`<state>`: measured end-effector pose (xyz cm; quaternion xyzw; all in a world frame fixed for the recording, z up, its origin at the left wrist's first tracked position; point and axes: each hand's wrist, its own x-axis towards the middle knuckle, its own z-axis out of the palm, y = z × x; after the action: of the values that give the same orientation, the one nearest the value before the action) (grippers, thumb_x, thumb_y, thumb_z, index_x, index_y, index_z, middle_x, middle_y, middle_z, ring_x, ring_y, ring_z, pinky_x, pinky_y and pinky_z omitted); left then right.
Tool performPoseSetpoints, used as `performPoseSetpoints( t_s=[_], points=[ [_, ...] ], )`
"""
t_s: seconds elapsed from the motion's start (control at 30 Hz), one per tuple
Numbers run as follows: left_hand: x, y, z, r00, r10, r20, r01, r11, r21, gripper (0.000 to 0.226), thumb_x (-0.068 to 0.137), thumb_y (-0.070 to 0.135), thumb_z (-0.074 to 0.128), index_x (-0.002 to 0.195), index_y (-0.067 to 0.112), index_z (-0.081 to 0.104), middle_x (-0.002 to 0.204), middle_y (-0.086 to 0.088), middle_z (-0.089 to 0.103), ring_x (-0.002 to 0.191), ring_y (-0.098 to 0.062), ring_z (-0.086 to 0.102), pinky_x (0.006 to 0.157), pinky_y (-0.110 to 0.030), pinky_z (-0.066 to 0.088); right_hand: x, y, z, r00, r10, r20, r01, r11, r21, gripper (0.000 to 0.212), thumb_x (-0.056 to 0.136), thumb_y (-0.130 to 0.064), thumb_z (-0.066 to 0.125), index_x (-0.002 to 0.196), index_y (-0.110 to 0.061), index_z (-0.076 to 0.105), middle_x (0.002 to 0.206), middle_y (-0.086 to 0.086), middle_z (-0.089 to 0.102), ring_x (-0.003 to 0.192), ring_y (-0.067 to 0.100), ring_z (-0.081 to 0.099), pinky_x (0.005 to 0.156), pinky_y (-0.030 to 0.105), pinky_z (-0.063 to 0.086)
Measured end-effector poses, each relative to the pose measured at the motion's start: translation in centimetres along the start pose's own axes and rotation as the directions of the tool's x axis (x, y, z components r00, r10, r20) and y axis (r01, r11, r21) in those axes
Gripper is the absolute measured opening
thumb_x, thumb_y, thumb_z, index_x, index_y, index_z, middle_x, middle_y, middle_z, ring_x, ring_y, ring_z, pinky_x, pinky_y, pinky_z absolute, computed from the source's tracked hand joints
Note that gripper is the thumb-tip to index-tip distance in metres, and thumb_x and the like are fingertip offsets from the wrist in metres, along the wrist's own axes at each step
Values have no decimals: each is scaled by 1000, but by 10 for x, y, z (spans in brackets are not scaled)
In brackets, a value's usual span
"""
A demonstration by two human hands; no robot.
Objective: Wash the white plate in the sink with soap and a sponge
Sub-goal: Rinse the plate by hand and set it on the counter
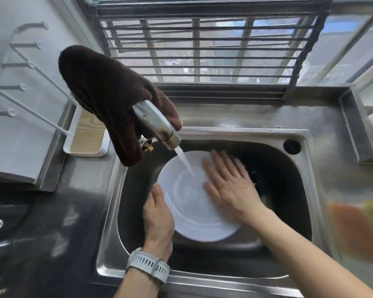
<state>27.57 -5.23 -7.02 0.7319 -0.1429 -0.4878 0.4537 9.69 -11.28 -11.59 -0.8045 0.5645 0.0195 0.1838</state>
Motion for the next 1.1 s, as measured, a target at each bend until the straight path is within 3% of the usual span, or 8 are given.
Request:
performPoseSetpoints(
  t_s=[0.17,0.3,0.47,0.6,0.77,0.9,0.97,1.1],
  points=[
    [2,-9,3,1000,-10,6,10,998,66,24,100,38,57,115,22,68,109,0,76,103,-22,71,94,-47,58,-69,-12,-21,920,392,15,-278,625,730,71,102,-31,52,158,-37,10,158,-15,23,137,12,35,111,39,42],
    [5,-13,16,970,-243,22,243,969,39,19,92,25,72,104,12,66,96,-9,76,82,-26,73,59,-29,59,-75,-34,-42,864,502,-19,-248,460,852,70,101,-10,49,158,-32,15,138,-28,31,119,-8,43,81,-1,41],
    [0,-23,31,878,-476,55,467,876,124,33,88,40,74,82,9,68,66,-2,70,55,-16,67,48,-21,51,-51,-70,-64,929,364,-74,-70,366,928,66,101,-29,52,159,-31,19,158,-24,31,141,-11,30,119,26,28],
    [-6,-22,32,663,-697,273,739,667,-93,36,100,8,49,64,10,50,38,-2,46,23,-8,42,25,-9,26,-6,-86,-70,974,223,37,-121,377,918,66,105,-47,38,160,-27,9,166,-17,4,149,-10,1,125,24,2],
    [-19,-23,25,360,-670,650,931,305,-201,22,57,-27,62,60,-7,55,46,-14,50,24,-19,45,30,-13,32,25,-96,-62,997,69,27,-61,551,832,67,100,-58,33,157,-24,28,164,-6,26,151,6,16,126,38,12],
    [-28,-28,27,356,-657,665,934,239,-265,7,63,-13,55,64,-6,55,48,-13,47,23,-17,42,26,-12,30,35,-84,-61,988,-59,139,-67,655,752,61,103,-48,39,155,-18,32,162,-7,25,148,9,22,122,30,12],
    [-26,-33,25,396,-713,578,918,288,-273,11,79,-5,47,69,-2,50,46,-12,46,21,-16,41,22,-11,28,31,-80,-64,959,97,266,-282,413,866,79,87,-79,40,153,-35,35,158,-14,36,146,12,32,123,35,16],
    [-15,-36,26,790,-600,127,614,772,-167,26,103,16,53,81,1,58,54,-10,61,35,-16,54,33,-16,39,-1,-56,-72,887,214,409,-397,-100,912,56,82,-73,57,124,-37,65,125,-12,68,108,4,67,92,31,55]
  ],
)
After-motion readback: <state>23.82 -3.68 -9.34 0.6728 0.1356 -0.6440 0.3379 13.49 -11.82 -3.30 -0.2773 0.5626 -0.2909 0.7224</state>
